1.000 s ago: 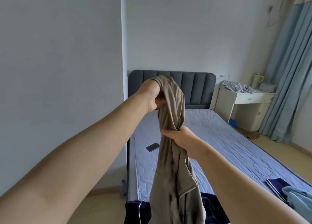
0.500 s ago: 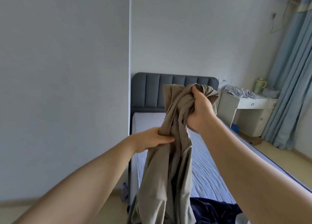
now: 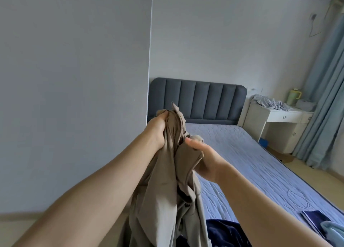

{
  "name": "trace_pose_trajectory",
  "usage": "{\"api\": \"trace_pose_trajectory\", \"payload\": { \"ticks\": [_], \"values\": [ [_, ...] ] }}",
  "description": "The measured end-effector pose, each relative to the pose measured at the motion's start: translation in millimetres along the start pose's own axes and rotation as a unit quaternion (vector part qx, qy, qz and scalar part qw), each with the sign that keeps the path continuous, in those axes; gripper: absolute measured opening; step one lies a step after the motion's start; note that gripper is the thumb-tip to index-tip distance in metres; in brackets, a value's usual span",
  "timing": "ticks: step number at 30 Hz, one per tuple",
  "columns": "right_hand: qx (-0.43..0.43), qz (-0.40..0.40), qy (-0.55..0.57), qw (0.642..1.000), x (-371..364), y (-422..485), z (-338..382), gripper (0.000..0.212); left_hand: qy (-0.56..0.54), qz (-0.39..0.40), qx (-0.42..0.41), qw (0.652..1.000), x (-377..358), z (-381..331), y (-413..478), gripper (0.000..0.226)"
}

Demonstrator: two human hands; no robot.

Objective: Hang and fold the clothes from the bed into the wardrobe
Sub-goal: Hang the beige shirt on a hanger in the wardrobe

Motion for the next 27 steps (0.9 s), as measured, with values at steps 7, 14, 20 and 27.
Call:
{"api": "trace_pose_trajectory", "payload": {
  "ticks": [7, 14, 20, 27],
  "values": [
    [0.035, -0.099, 0.074, 0.992, -1, 14, 2, 0.055, 0.181, -0.055, 0.049, 0.981, 67, 6, 16, 0.037],
    [0.014, -0.148, 0.181, 0.972, -37, 18, -11, 0.026, 0.173, -0.020, 0.076, 0.982, 110, 13, -1, 0.065],
    [-0.017, -0.123, 0.153, 0.980, -55, 5, -19, 0.032, 0.350, 0.192, 0.148, 0.905, 101, 59, -35, 0.055],
    [0.050, -0.071, 0.172, 0.981, -46, -21, 1, 0.025, 0.315, 0.051, 0.108, 0.942, 154, 28, -47, 0.029]
  ]
}}
Point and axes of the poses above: each hand's wrist, its own y-axis towards the middle knuckle, its own x-axis out of the back of the hand, z = x × y, the point moved 10 cm from there along y, towards the middle knuckle, and after that the axes turned 7 degrees about -y, right-handed, at the moved point
